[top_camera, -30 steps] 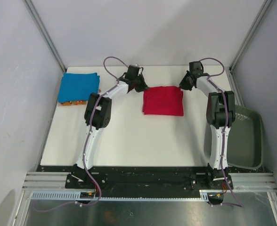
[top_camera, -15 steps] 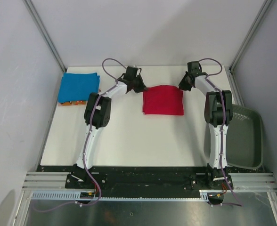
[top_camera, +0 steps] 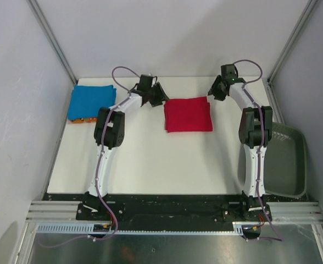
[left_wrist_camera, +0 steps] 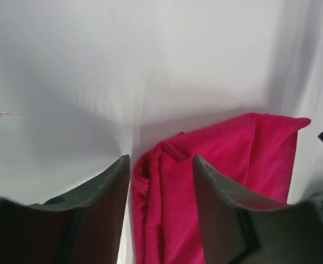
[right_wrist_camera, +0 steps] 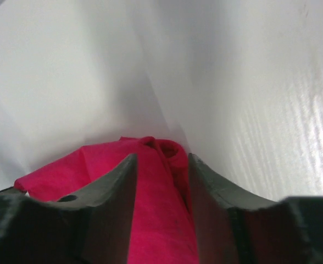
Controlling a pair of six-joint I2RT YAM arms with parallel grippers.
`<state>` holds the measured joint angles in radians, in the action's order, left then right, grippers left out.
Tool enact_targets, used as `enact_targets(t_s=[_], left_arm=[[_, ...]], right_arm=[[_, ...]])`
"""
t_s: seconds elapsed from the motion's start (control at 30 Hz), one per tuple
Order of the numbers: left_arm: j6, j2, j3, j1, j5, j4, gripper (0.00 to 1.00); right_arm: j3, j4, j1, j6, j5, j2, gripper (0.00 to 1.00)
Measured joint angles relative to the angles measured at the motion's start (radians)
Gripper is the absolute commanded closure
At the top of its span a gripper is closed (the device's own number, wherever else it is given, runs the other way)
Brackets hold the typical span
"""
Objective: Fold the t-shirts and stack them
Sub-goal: Fold the long partially folded tshirt into a neat square
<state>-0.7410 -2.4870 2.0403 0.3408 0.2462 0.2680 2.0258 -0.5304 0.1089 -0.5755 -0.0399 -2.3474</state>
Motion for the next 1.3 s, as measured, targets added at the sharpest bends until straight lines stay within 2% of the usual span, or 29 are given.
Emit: enact_targets(t_s=[0.07, 0.13, 0.23, 0.33, 0.43, 0.53, 0.8, 1.03, 1.3], left_arm=[[0.013, 0.008, -0.006, -0.010, 0.002, 0.000, 0.35], [0.023, 0.036, -0.035, -0.020, 0.001, 0.004, 0.37], [0.034, 0.105, -0.092, -0.029, 0.002, 0.004, 0.51], [0.044, 0.193, -0.156, -0.031, 0.007, 0.002, 0.66], [0.042, 0.241, -0.185, -0.016, 0.027, -0.004, 0.77], [0.040, 0.250, -0.189, 0.014, 0.055, -0.018, 0.82], [0.020, 0.156, -0.131, 0.078, 0.126, -0.021, 0.85], [-0.010, 0.043, -0.104, 0.061, 0.106, -0.019, 0.86], [-0.051, 0.034, -0.122, 0.032, 0.097, -0.042, 0.86]], right_arm=[[0.030, -0.015, -0.004, 0.016, 0.005, 0.000, 0.47], [0.041, -0.014, -0.006, 0.028, 0.008, 0.007, 0.47], [0.001, -0.011, -0.006, 0.037, 0.008, 0.040, 0.51], [-0.105, -0.007, 0.004, 0.045, 0.005, 0.116, 0.59], [-0.190, 0.010, 0.022, 0.049, -0.007, 0.173, 0.63], [-0.246, 0.031, 0.044, 0.049, -0.026, 0.207, 0.66], [-0.256, 0.076, 0.069, 0.045, -0.080, 0.189, 0.67], [-0.256, 0.085, 0.043, 0.027, -0.086, 0.096, 0.68], [-0.256, 0.085, 0.022, 0.017, -0.100, 0.078, 0.68]])
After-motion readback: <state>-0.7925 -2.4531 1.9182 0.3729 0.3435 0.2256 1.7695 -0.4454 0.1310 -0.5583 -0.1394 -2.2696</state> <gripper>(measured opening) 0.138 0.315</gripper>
